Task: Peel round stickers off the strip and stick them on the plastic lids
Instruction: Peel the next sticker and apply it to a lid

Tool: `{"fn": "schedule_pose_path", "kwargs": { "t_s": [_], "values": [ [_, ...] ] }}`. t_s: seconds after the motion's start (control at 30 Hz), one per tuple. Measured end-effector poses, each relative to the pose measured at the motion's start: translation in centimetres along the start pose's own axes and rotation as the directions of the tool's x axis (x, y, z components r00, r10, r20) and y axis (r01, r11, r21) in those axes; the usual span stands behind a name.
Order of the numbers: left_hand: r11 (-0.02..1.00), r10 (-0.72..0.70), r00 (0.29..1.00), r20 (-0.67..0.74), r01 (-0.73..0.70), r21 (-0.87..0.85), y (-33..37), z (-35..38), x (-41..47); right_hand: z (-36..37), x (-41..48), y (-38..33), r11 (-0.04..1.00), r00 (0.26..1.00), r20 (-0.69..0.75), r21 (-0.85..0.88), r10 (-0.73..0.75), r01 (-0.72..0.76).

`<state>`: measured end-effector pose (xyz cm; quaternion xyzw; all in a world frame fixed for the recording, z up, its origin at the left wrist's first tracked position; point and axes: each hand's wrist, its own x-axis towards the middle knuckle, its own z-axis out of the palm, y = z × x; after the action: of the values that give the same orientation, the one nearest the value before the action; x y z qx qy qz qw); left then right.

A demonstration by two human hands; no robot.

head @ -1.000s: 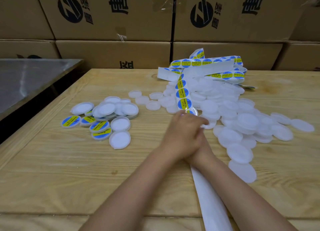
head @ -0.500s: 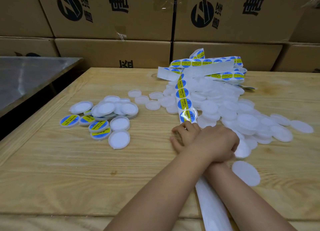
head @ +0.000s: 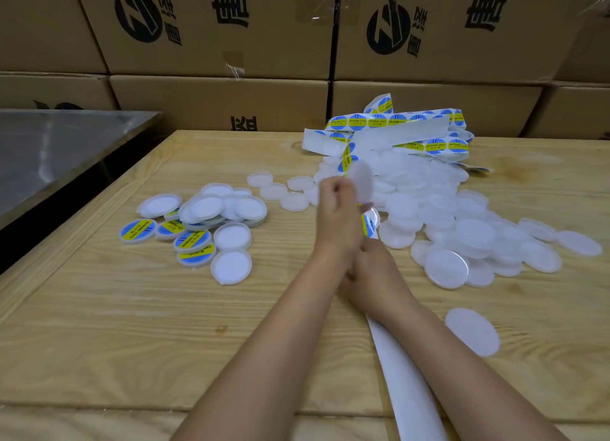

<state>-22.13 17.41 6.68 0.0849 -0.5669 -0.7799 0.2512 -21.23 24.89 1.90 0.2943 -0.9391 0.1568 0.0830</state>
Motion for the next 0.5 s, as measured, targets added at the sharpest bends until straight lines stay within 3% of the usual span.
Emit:
{"fn": "schedule_pose_path", "kwargs": {
  "t_s": [0.07, 0.13, 0.27, 0.4, 0.5],
  "values": [
    [0.999, 0.021, 0.991, -0.134, -0.027, -0.04, -0.2, -2.0, 1.3, 0.1, 0.1, -0.1, 0.997, 1.0, -0.028, 0.082, 0.005, -0.003],
    [0.999, 0.033, 0.986, -0.161, -0.038, -0.031, -1.2, -3.7, 1.7, -0.3, 0.1, -0.1, 0.988, 0.996, -0.02, 0.134, 0.084, -0.081],
    [0.976, 0.083, 0.983, -0.161, -0.048, 0.212, -3.5, -6.1, 1.9, -0.4, 0.2, 0.6, 0.956, 0.988, -0.053, 0.265, 0.144, -0.125],
    [0.916, 0.095, 0.992, -0.088, -0.052, 0.398, -4.1, -6.5, 2.2, -0.1, 0.4, 1.3, 0.928, 0.983, -0.057, 0.344, 0.173, -0.143],
    [0.842, 0.15, 0.988, 0.036, -0.147, 0.52, -4.4, -6.2, 2.0, -0.1, 0.6, 1.7, 0.954, 0.99, -0.044, 0.277, 0.134, -0.117]
  ]
}}
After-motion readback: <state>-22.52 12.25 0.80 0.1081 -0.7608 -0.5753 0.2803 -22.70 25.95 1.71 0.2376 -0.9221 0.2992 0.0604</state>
